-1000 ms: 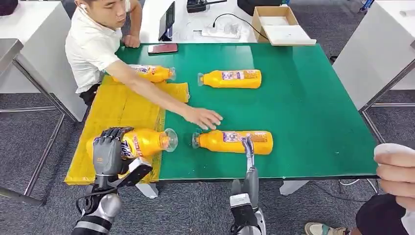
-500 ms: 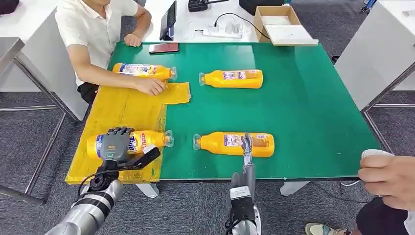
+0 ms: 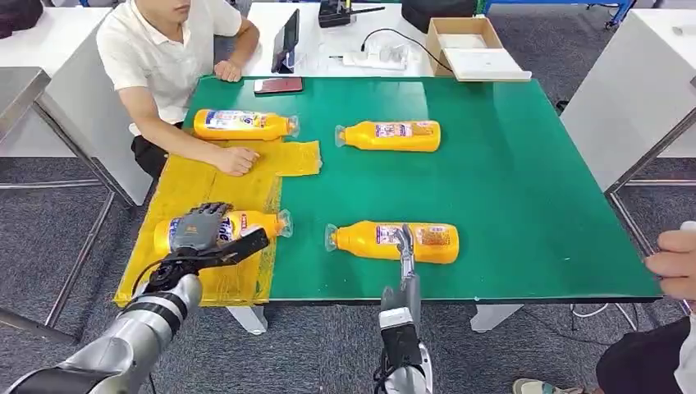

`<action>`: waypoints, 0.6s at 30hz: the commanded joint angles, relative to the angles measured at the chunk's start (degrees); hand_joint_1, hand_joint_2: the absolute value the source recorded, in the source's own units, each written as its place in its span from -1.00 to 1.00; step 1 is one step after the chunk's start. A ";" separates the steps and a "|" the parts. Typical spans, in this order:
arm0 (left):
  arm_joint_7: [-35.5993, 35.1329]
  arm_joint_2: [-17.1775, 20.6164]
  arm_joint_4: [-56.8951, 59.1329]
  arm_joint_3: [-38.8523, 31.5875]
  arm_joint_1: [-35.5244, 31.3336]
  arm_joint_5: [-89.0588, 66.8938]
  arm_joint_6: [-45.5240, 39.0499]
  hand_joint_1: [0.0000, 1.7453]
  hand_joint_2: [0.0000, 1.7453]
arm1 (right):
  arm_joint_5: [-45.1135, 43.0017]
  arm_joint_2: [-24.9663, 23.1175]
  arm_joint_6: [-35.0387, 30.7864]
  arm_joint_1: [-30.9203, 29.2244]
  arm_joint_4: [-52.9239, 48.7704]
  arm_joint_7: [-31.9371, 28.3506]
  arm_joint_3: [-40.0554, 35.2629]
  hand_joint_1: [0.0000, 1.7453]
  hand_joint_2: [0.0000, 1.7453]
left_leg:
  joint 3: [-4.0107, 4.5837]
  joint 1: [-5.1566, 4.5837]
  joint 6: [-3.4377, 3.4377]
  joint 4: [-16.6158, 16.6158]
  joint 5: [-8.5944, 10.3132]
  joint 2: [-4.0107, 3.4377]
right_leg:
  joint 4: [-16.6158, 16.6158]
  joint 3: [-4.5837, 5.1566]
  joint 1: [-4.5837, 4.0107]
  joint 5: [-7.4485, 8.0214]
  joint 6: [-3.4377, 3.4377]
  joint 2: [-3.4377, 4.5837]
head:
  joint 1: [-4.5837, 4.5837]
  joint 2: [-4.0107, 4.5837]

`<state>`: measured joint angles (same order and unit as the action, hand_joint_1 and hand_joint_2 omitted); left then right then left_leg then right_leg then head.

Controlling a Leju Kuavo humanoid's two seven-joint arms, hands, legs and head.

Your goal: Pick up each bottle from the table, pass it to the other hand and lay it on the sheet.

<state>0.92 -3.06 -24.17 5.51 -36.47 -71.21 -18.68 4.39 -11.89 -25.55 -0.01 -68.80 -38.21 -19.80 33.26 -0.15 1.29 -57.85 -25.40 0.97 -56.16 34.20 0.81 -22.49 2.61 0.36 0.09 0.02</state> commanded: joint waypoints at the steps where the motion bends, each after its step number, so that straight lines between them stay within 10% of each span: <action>1: 11.50 1.29 2.46 -2.25 2.74 8.20 15.98 -1.00 1.00 | 0.07 0.05 1.52 -2.55 5.30 -1.79 2.04 -1.00 -1.00 | -0.16 -0.01 -0.01 0.11 0.00 -0.22 | 0.09 -0.09 0.00 0.02 -0.05 0.16 | 0.02 0.00; 5: 17.73 2.10 -0.40 -1.77 3.36 12.63 21.64 -1.00 1.00 | -0.07 0.14 2.35 -2.78 5.17 -1.79 1.90 -1.00 -1.00 | -0.21 -0.01 -0.04 0.18 0.02 -0.20 | 0.17 -0.17 0.01 0.07 -0.09 0.13 | 0.02 -0.02; 6: 18.02 2.10 -0.66 -2.07 3.34 13.30 22.03 -1.00 -1.00 | -0.09 0.11 2.47 -2.87 5.21 -1.79 1.90 -1.00 -1.00 | -0.23 -0.05 -0.01 0.14 0.04 0.06 | 0.11 -0.26 0.04 -0.01 -0.04 -0.15 | 0.02 -0.02; 18: 22.01 -1.46 -9.97 -4.65 6.70 25.25 14.68 -1.00 -1.00 | -0.29 0.41 2.41 -2.21 5.45 -1.79 1.95 -1.00 -1.00 | -0.10 -0.06 0.00 0.05 0.02 0.15 | 0.07 -0.10 0.03 -0.10 0.02 -0.39 | 0.02 0.00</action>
<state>23.01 -3.26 -32.28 3.08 -32.63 -46.51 -3.82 4.13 -11.91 -23.39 -0.79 -66.73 -38.21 -19.08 33.27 -0.24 1.38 -57.85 -25.34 1.25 -56.16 34.16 0.88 -22.58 2.72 -0.08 0.11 0.02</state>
